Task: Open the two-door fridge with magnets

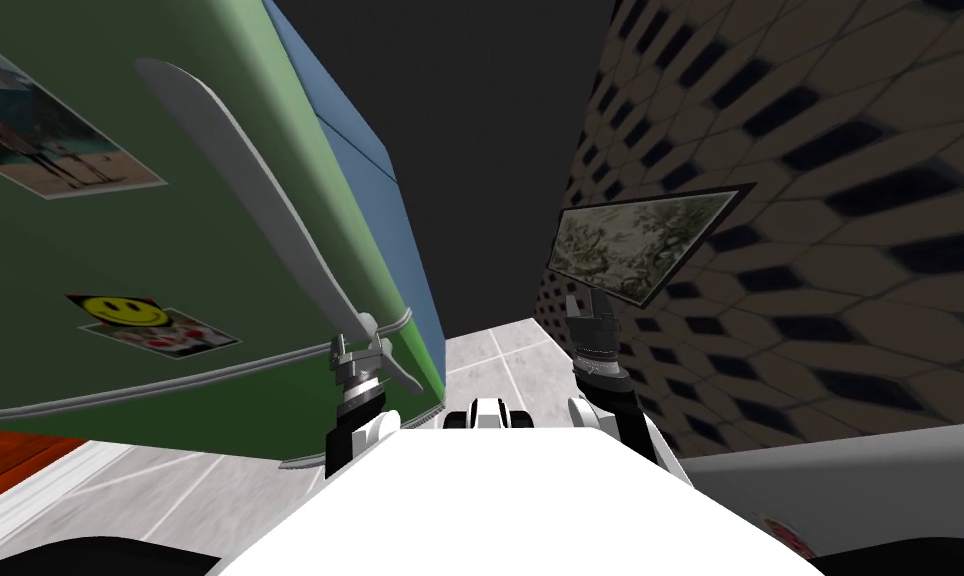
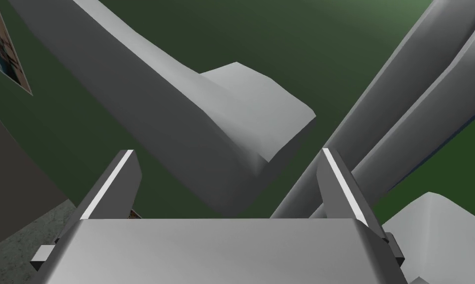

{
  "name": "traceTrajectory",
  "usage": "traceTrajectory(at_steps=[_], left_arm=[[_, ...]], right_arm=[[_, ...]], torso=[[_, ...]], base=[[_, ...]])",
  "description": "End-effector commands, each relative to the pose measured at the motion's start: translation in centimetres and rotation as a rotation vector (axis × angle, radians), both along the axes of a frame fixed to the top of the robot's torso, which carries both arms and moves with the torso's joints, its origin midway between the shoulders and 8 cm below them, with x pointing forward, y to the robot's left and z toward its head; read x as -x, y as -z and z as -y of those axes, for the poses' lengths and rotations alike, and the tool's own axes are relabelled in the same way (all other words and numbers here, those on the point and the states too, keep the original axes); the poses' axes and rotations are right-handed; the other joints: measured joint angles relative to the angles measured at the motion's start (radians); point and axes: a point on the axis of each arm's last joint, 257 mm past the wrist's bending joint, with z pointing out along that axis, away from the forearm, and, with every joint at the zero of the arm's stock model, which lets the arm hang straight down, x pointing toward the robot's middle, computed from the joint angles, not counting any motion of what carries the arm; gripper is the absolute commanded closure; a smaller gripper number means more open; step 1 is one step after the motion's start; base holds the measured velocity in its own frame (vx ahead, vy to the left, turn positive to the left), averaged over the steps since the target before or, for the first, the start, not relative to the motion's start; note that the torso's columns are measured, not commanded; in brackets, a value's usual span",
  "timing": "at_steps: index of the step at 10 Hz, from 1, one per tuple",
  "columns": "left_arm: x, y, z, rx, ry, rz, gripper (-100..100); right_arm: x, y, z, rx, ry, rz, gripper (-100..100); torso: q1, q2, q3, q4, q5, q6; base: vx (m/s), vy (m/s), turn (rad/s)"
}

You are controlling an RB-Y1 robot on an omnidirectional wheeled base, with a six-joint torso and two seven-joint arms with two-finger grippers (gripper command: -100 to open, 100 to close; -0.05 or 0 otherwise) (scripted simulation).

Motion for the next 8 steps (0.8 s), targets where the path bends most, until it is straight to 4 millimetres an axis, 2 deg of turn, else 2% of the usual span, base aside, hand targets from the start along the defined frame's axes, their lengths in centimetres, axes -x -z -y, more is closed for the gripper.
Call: traceTrajectory(at_steps=[1, 4, 8], left_arm=[[-0.1, 1.0, 0.3, 0.0, -0.001, 0.0, 100], [-0.5, 1.1, 0.7, -0.001, 0.026, -0.001, 100], [-1.7, 0.5, 2.1, -0.002, 0.114, 0.003, 100]], right_arm=[[0.0, 0.0, 0.0, 0.0, 0.0, 0.0, 0], [0.0, 0.0, 0.0, 0.0, 0.0, 0.0, 0], [0.0, 0.0, 0.0, 0.0, 0.0, 0.0, 0]], torso=[[0.0, 0.002, 0.002, 0.0, 0.002, 0.001], [0.0, -0.002, -0.002, 0.0, -0.001, 0.0], [0.008, 0.008, 0.004, 0.005, 0.0, -0.006]], base=[[-0.068, -0.019, -0.005], [-0.074, 0.004, -0.018], [-0.286, 0.088, -0.096]])
